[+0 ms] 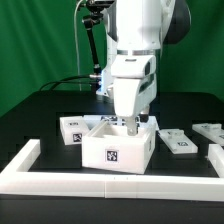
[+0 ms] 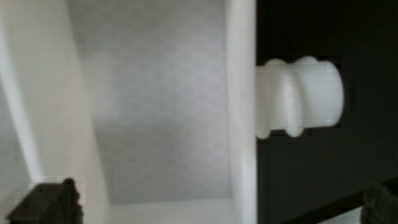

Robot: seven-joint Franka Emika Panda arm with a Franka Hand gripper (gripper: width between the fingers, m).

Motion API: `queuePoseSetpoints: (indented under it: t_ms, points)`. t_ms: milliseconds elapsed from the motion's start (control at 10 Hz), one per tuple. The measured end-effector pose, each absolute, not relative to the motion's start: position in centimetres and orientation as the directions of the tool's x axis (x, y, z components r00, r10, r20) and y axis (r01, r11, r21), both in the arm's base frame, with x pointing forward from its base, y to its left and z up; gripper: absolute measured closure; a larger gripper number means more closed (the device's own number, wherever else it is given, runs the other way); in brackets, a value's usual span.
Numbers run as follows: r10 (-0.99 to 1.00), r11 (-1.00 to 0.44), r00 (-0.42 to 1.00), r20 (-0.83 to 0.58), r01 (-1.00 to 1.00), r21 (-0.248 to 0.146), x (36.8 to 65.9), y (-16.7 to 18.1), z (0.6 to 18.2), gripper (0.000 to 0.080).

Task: Assemble cabinet

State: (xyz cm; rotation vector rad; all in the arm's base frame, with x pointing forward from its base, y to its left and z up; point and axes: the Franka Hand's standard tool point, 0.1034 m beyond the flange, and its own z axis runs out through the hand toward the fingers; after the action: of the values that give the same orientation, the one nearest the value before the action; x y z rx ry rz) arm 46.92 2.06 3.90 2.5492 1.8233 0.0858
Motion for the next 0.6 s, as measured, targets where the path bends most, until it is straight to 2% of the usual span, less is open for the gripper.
queuePoseSetpoints:
  t_ms: [200,400,600]
  points:
    - [0.945,-0.324,0.321,0.056,0.944,0.063,47.17,2.28,3.72,0.0002]
    - [0.944,-0.327,0.318,0.085,0.938,0.115,47.92,2.51,3.53,0.0002]
    - [0.943,-0.330,0.322,0.085,0.936,0.118,47.86,2.79,4.05,0.0002]
